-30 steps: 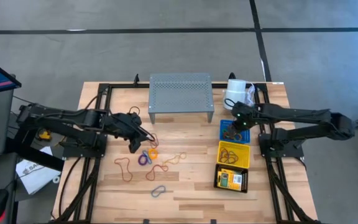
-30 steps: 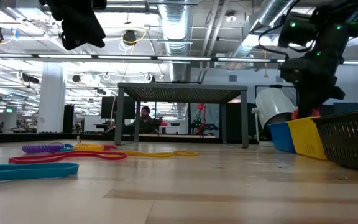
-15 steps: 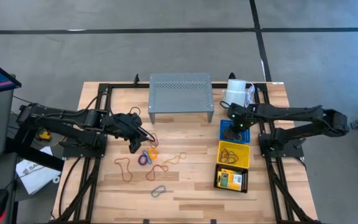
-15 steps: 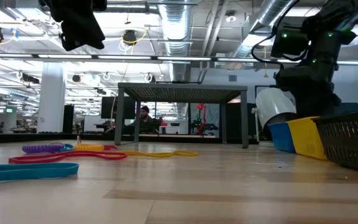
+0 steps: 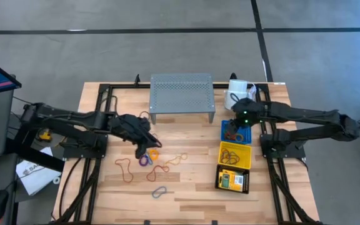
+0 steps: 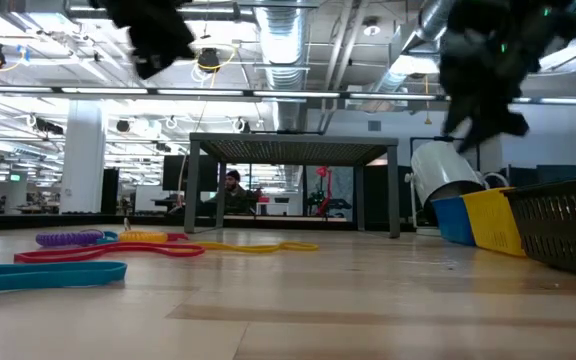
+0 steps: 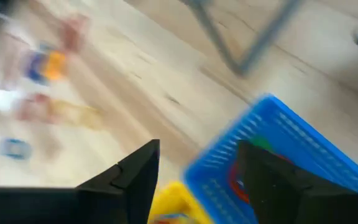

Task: Pick & Place Office Desk Supplies
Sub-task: Put the yellow rubber band into the yellow basket

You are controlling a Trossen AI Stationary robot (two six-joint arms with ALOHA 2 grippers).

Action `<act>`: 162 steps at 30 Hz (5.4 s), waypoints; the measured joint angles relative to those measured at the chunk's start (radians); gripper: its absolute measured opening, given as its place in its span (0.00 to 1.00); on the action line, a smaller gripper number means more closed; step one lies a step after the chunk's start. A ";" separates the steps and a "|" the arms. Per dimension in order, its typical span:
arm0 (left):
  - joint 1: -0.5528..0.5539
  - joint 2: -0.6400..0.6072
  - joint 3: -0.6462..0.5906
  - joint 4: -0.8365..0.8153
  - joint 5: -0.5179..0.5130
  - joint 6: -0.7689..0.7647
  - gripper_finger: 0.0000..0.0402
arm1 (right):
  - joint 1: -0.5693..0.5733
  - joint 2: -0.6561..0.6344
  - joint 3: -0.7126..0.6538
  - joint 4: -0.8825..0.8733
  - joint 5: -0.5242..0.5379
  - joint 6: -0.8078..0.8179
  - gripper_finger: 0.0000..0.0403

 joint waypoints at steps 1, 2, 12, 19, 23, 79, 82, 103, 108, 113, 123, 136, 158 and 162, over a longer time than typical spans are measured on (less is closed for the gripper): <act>0.000 0.033 0.001 0.066 0.013 0.005 0.23 | 0.013 -0.017 0.012 0.009 0.001 0.010 0.50; 0.000 0.067 0.002 0.112 0.025 0.006 0.23 | 0.023 -0.032 0.022 0.017 0.002 0.018 0.49; 0.000 0.400 0.003 0.222 0.067 0.026 0.23 | 0.183 -0.107 0.067 0.285 0.102 0.092 0.36; 0.000 0.566 0.074 0.344 0.064 0.068 0.23 | 0.237 -0.084 0.067 0.341 0.154 0.093 0.30; 0.000 0.647 0.129 0.349 0.054 0.123 0.23 | 0.260 -0.060 0.067 0.359 0.154 0.096 0.29; -0.108 0.525 0.154 0.199 -0.321 0.154 0.00 | 0.397 -0.028 0.066 0.520 0.162 0.102 0.29; -0.113 0.488 0.156 0.207 -0.310 0.152 0.00 | 0.403 -0.028 0.066 0.524 0.162 0.100 0.29; -0.114 0.212 0.158 0.340 -0.292 0.084 0.00 | 0.439 0.327 0.066 1.037 0.178 0.091 0.60; -0.114 0.204 0.158 0.372 -0.273 0.069 0.00 | 0.425 0.409 0.066 1.182 0.180 0.073 0.57; -0.114 0.205 0.158 0.397 -0.249 0.051 0.00 | 0.424 0.456 0.087 1.224 0.170 0.049 0.54; -0.114 0.205 0.158 0.460 -0.226 0.050 0.00 | 0.428 0.573 0.210 1.220 0.108 0.028 0.50; -0.114 0.205 0.158 0.544 -0.200 0.029 0.00 | 0.442 0.623 0.296 1.218 0.099 -0.033 0.03; -0.090 -0.010 0.158 0.379 -0.182 0.046 0.20 | 0.426 0.348 0.300 0.731 0.105 -0.020 0.00; -0.092 -0.039 0.158 0.217 -0.128 0.026 0.22 | 0.411 0.260 0.300 0.428 0.145 0.026 0.00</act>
